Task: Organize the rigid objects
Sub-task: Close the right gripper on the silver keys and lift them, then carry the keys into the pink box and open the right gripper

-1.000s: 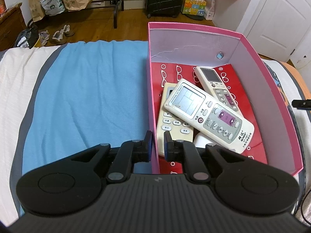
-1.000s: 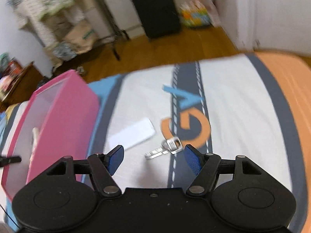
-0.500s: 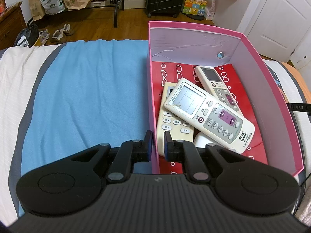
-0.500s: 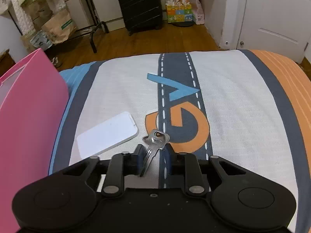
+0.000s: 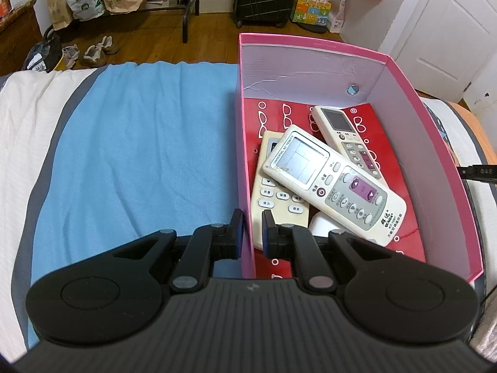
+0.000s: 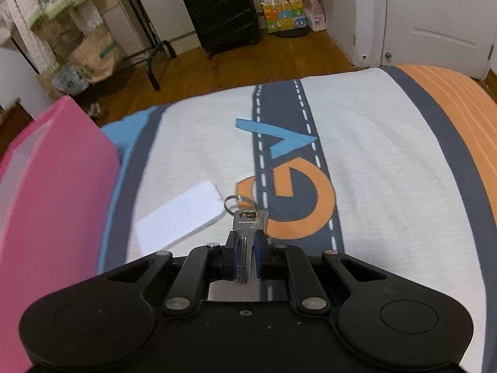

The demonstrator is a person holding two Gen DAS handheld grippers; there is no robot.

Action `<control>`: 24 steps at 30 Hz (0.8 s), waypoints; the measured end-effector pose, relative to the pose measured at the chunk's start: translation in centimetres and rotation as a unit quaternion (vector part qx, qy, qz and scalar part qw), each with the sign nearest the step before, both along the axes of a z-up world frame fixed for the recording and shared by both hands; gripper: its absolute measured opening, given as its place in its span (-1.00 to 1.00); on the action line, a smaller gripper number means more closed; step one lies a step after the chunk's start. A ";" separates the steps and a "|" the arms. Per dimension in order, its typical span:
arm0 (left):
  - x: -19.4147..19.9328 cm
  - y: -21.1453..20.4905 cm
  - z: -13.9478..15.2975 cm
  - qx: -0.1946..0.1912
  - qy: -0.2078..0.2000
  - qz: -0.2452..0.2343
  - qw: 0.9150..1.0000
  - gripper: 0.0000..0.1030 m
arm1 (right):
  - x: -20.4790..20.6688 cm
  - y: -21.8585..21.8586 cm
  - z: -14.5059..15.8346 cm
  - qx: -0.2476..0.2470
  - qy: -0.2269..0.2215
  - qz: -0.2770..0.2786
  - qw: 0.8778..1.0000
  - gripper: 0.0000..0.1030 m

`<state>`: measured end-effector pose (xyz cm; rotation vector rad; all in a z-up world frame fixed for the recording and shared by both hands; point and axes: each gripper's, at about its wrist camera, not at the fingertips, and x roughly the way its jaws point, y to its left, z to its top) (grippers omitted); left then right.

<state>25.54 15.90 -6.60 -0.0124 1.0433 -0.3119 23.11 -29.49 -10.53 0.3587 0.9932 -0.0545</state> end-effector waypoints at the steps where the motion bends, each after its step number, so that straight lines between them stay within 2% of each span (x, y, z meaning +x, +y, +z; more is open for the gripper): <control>1: 0.0 0.0 0.0 0.001 0.000 0.000 1.000 -0.81 | -0.3 0.0 0.4 0.006 -0.007 0.000 1.000 -0.75; 8: -0.1 0.0 0.0 0.004 -0.002 -0.001 1.000 -0.81 | -2.9 1.2 4.7 0.031 -0.084 0.026 0.996 -0.76; 12: -0.1 0.0 0.0 0.006 -0.002 -0.001 1.000 -0.81 | -4.2 3.0 7.2 0.042 -0.139 0.060 0.988 -0.76; 16: -0.1 0.0 0.1 0.005 -0.002 0.000 1.000 -0.81 | -5.9 5.8 9.3 0.049 -0.200 0.113 0.972 -0.76; 20: -0.2 0.0 0.2 0.006 -0.003 0.001 1.000 -0.81 | -7.2 8.8 10.8 0.056 -0.252 0.185 0.948 -0.76; 22: -0.2 0.1 0.2 0.005 -0.003 0.001 1.000 -0.81 | -7.6 10.2 11.1 0.074 -0.255 0.221 0.938 -0.76; 24: -0.3 0.1 0.2 0.003 -0.005 0.003 1.000 -0.81 | -7.8 11.5 10.8 0.072 -0.240 0.236 0.939 -0.75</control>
